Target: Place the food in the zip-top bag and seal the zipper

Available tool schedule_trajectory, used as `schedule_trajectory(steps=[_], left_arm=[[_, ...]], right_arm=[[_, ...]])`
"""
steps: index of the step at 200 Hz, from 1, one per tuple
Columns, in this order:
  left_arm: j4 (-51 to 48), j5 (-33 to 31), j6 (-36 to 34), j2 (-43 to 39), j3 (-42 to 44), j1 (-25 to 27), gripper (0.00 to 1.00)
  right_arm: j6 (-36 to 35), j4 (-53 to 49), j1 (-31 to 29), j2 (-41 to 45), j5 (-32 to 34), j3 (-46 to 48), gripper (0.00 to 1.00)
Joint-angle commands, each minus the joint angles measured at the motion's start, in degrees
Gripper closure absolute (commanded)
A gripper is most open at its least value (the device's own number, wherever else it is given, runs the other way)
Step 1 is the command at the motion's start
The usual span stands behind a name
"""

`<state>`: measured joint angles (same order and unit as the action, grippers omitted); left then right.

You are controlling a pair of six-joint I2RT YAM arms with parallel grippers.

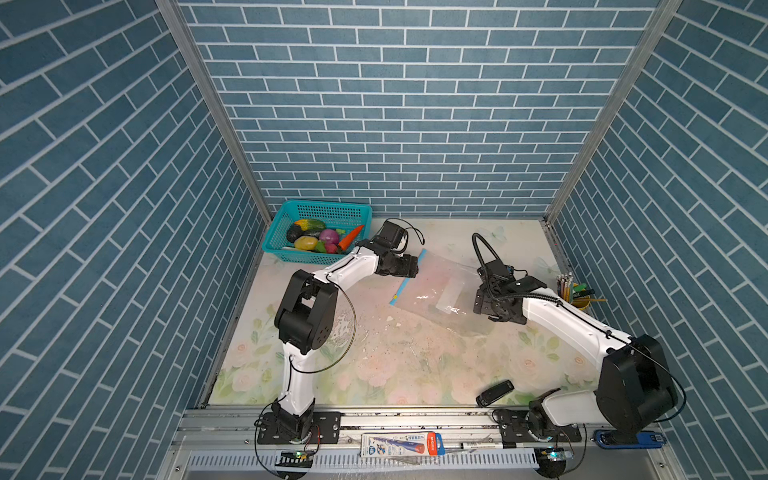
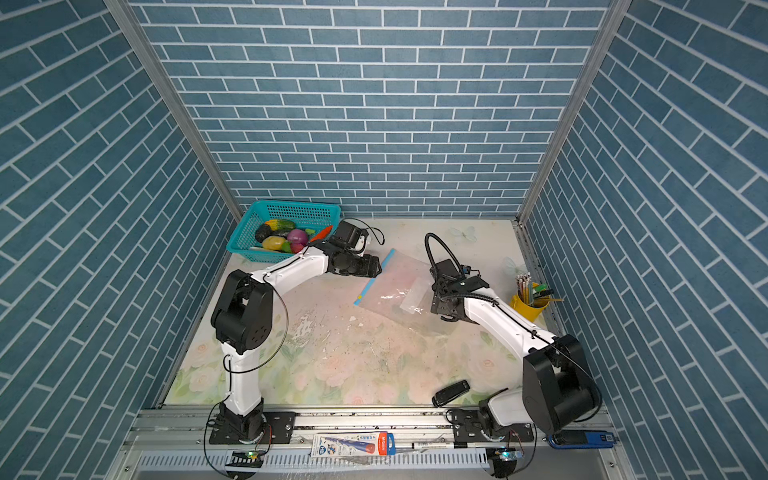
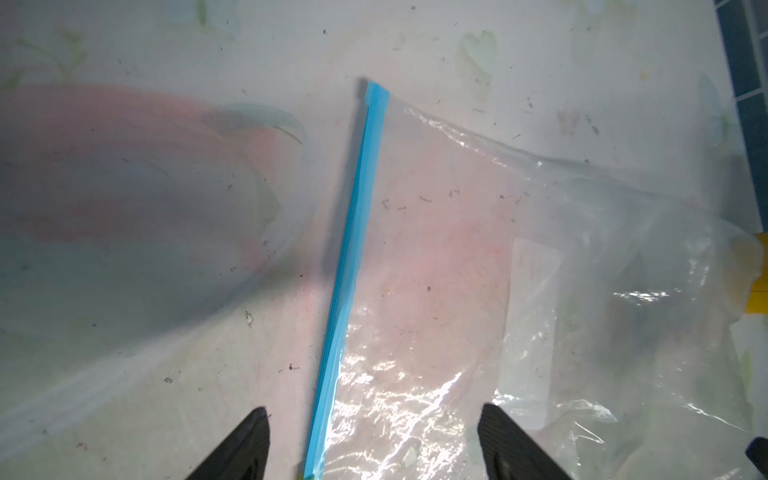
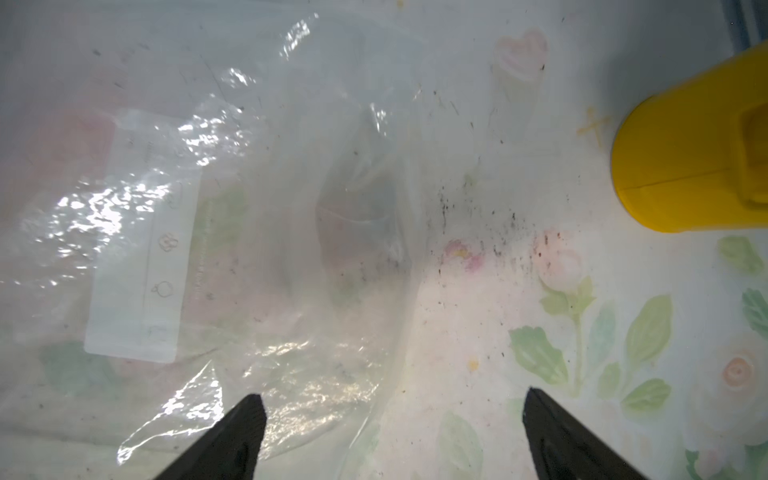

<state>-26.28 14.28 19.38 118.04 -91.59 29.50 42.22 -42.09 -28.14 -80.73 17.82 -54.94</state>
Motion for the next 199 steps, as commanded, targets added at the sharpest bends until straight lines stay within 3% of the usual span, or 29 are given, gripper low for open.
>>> schedule_trajectory(steps=[1,40,68,199], left_arm=[[-0.63,-1.98,0.99,3.87,-2.59,-0.23,0.19],[-1.63,0.51,1.79,10.21,-8.67,0.68,0.19],[-1.14,2.27,1.86,11.27,-8.51,1.53,0.19],[13.71,9.01,7.55,-1.79,14.39,4.07,0.21]], right_arm=[[2.14,3.56,0.85,-2.20,-2.67,1.33,0.02],[-1.21,9.03,2.82,-6.16,-4.80,1.41,0.02],[-2.87,11.72,3.43,-8.50,-4.77,1.35,0.02],[-13.59,16.58,7.03,-16.48,-4.59,-5.08,0.08]])
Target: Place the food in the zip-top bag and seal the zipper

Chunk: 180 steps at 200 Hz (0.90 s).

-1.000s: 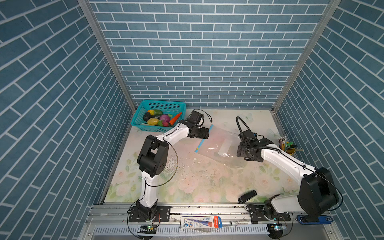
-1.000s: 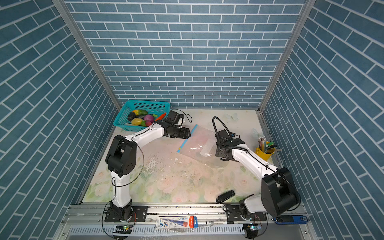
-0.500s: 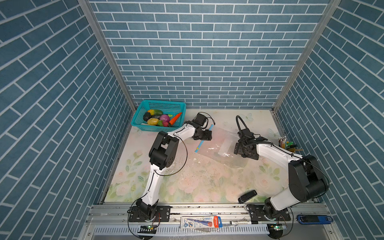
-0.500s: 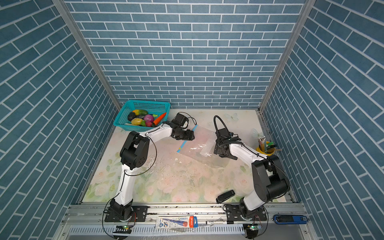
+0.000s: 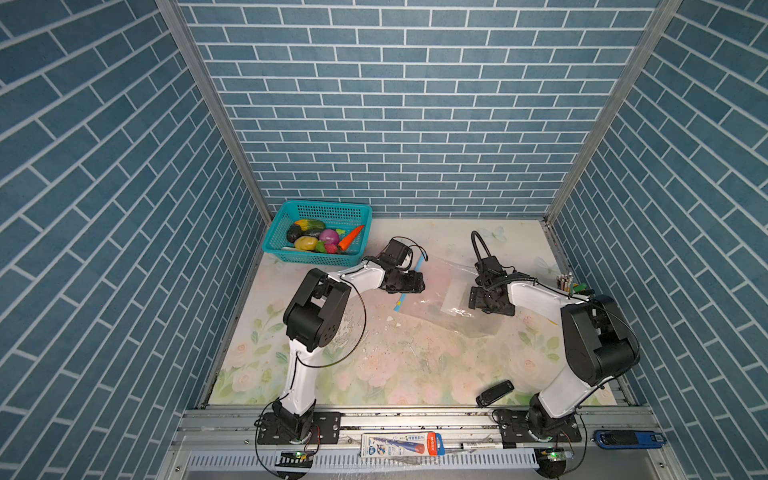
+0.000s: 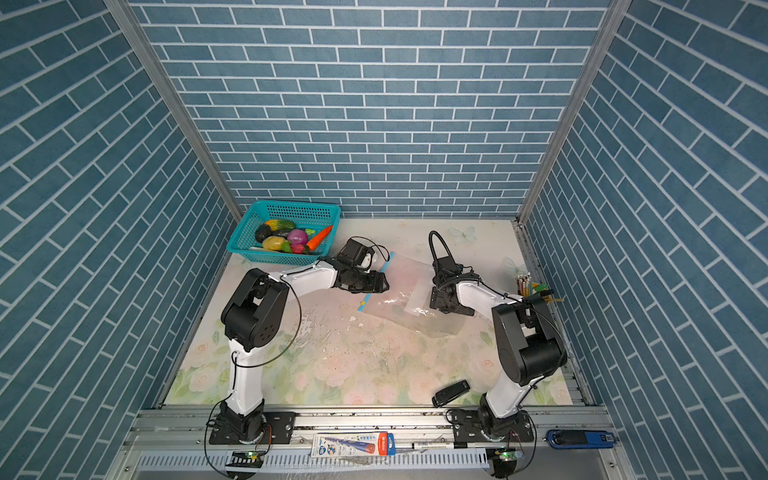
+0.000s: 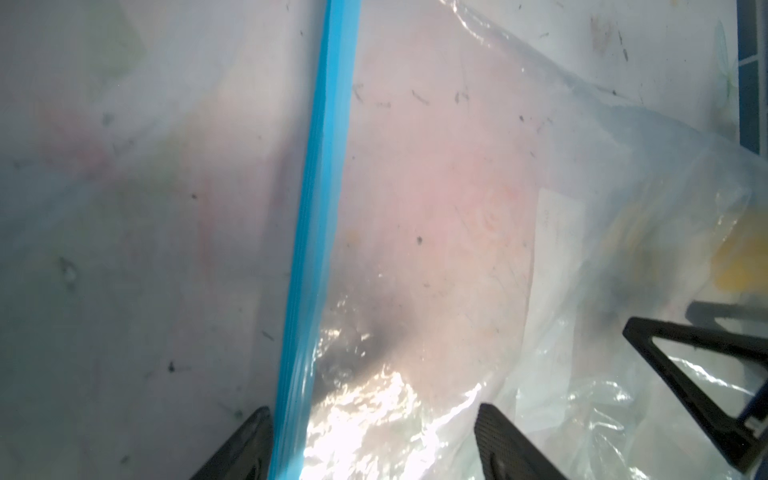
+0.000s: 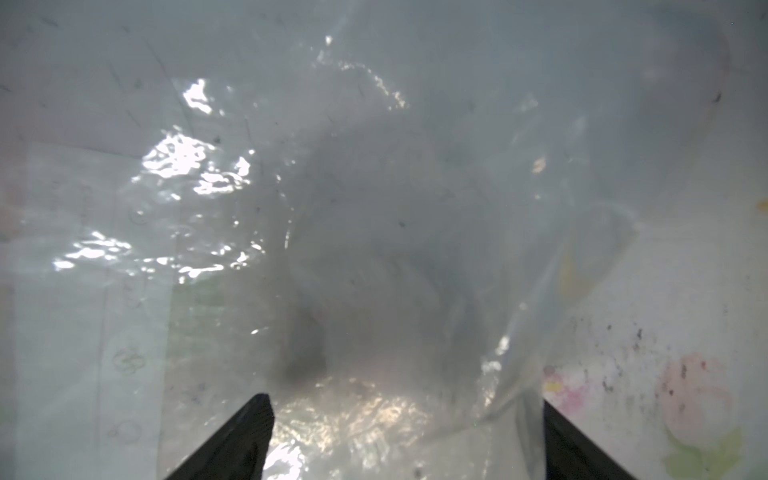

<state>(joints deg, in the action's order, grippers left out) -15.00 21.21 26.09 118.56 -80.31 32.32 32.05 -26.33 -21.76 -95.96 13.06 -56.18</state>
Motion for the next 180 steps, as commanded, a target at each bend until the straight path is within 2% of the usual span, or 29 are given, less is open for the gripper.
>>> schedule_trajectory(steps=[1,77,126,157,180], left_arm=[[2.48,2.12,0.87,-2.39,3.22,1.30,0.21],[7.31,2.88,3.44,-6.14,10.12,4.08,0.21],[9.41,2.47,4.15,-9.25,13.43,4.13,0.22],[11.57,1.39,5.16,-14.29,18.08,2.27,0.22],[10.10,0.76,4.92,-17.96,20.10,-0.20,0.22]], right_arm=[[-3.55,0.79,0.61,-1.29,0.15,-3.89,0.08],[-6.14,0.24,0.80,-7.03,-0.66,-11.77,0.08],[-7.84,-5.20,0.82,-6.77,3.17,-15.22,0.07],[-7.33,-10.58,-0.15,-4.14,2.55,-16.31,0.03],[-4.41,-15.81,-2.23,-3.18,6.16,-18.51,0.03]])
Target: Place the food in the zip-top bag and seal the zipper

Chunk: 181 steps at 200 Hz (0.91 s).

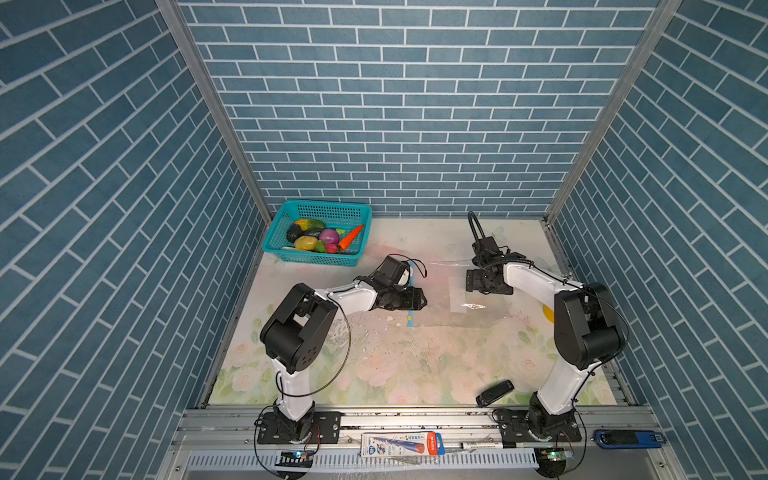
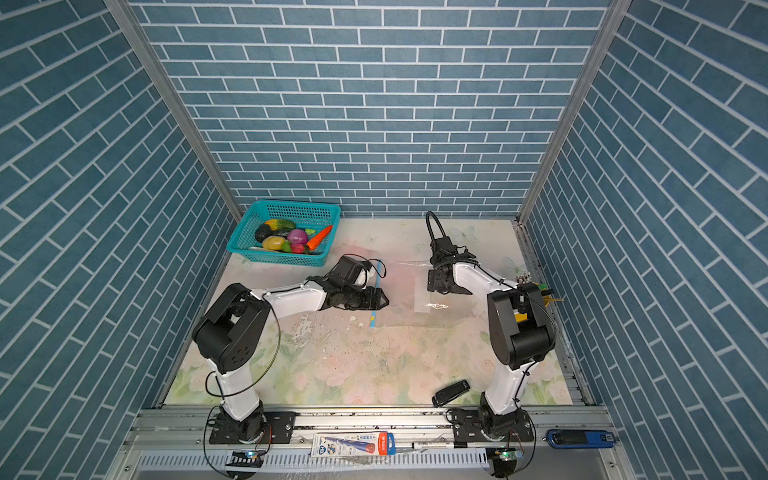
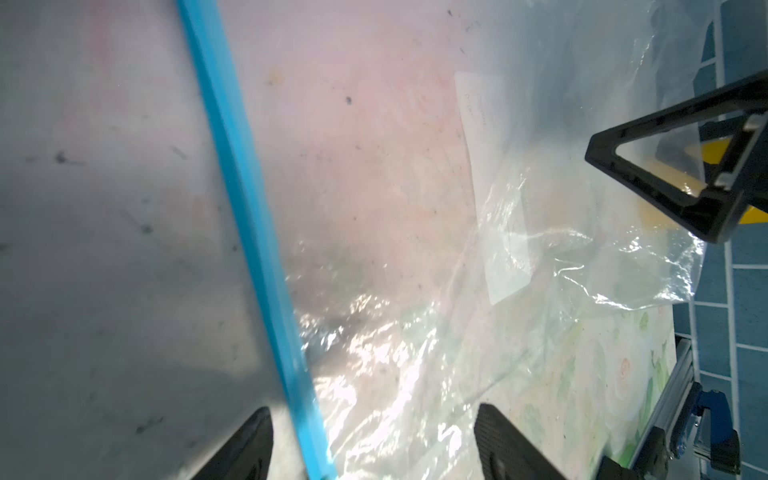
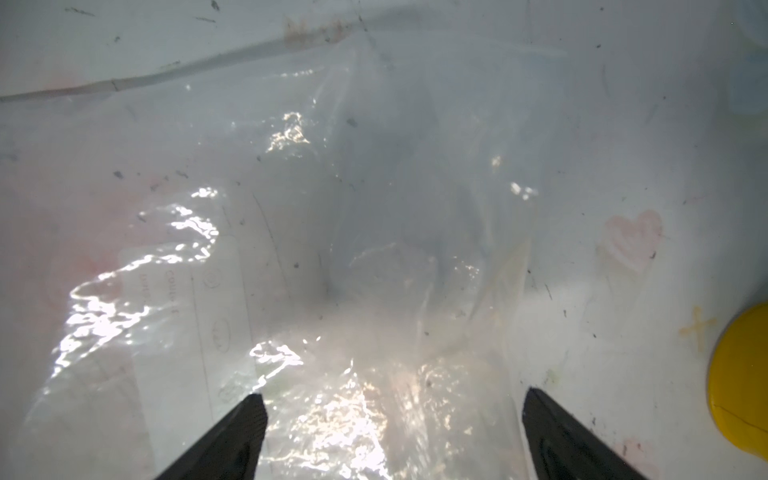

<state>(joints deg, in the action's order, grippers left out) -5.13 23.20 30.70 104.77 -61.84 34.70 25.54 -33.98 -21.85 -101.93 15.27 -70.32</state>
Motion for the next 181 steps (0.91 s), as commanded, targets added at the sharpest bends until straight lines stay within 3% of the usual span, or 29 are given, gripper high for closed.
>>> schedule_trajectory(steps=[1,36,69,97,181], left_arm=[[0.17,-1.27,0.27,-4.33,1.72,-2.69,0.22],[0.38,-5.13,1.67,-11.69,7.45,-5.37,0.23],[-3.34,-9.06,1.78,-17.24,12.72,-8.11,0.24],[-4.10,-9.23,1.90,-19.82,16.55,-10.11,0.24],[-2.95,-6.70,2.47,-20.27,20.82,-13.93,0.25]], right_arm=[[2.30,-8.54,-2.23,2.79,4.28,-4.55,0.03],[9.93,-17.57,-8.47,0.23,12.17,-11.92,0.08],[16.05,-25.99,-15.59,-8.52,16.82,-24.20,0.09],[16.39,-28.22,-19.34,-16.55,15.52,-34.32,0.16],[17.44,-32.80,-24.48,-34.43,12.60,-55.47,0.19]])
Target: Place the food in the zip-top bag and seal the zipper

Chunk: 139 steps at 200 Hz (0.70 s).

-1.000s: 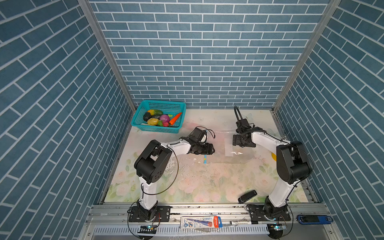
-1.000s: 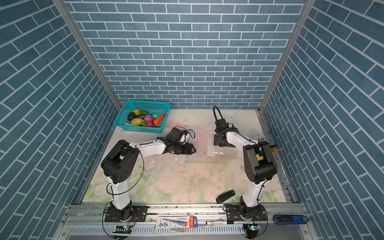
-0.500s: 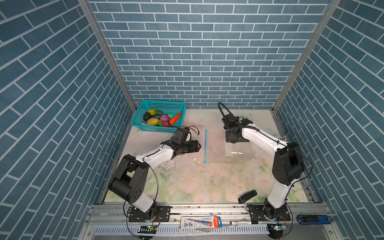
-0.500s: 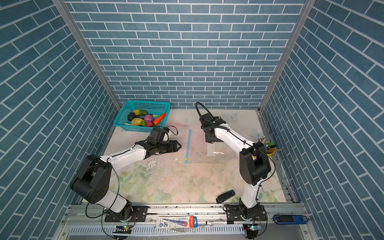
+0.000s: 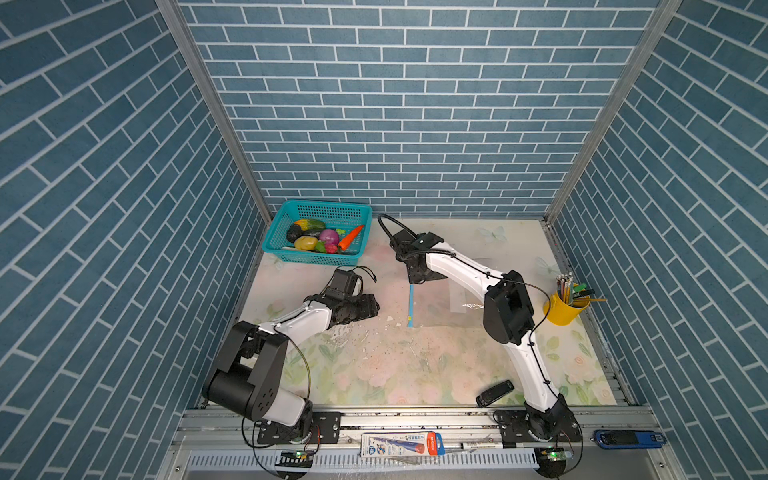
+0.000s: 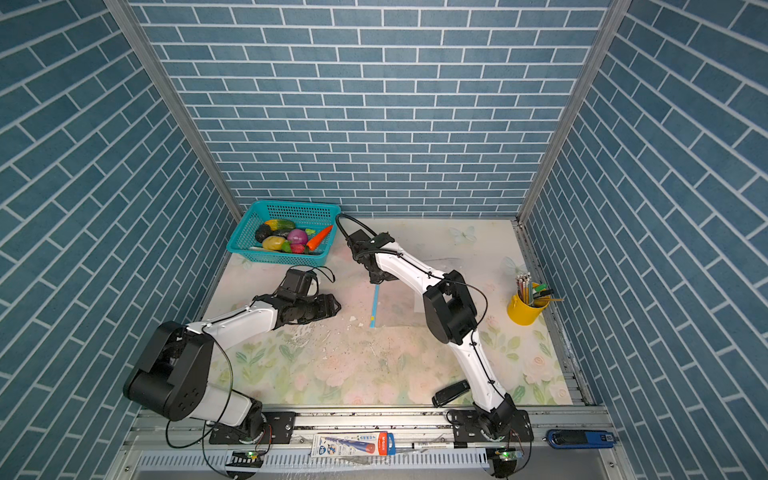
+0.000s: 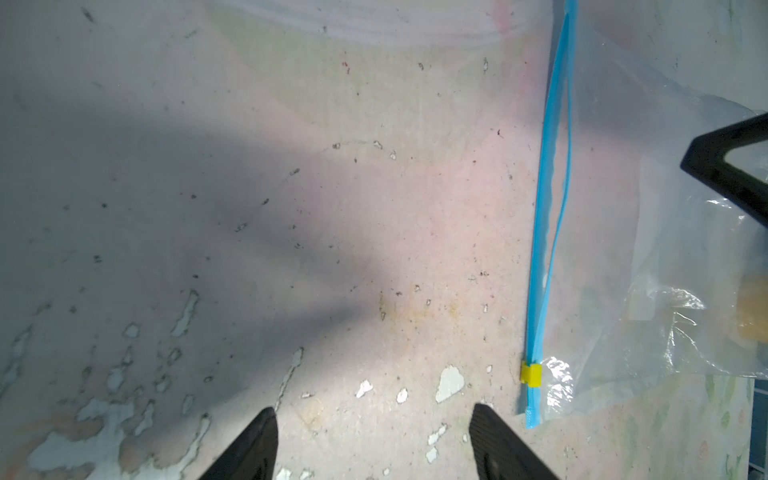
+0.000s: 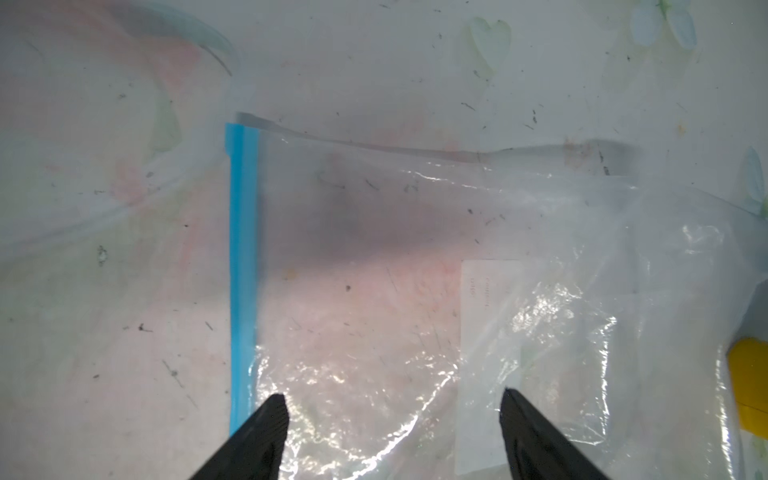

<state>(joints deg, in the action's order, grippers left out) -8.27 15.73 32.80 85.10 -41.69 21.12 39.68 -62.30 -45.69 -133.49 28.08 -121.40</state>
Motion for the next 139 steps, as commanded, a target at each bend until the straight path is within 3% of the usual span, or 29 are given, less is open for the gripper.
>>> schedule_trajectory(steps=[1,120,139], left_arm=[[0.19,0.74,0.40,-0.57,0.70,-0.37,0.25],[0.21,1.94,0.30,1.03,0.12,-0.42,0.27],[0.20,1.98,0.27,1.21,-0.05,-0.41,0.27]], right_arm=[[3.30,-4.44,-0.68,-2.98,-0.21,-4.47,0.19],[2.44,-2.25,-1.54,-9.69,-5.40,-11.32,0.29],[1.89,-2.64,-1.65,-11.11,-5.35,-12.91,0.34]])
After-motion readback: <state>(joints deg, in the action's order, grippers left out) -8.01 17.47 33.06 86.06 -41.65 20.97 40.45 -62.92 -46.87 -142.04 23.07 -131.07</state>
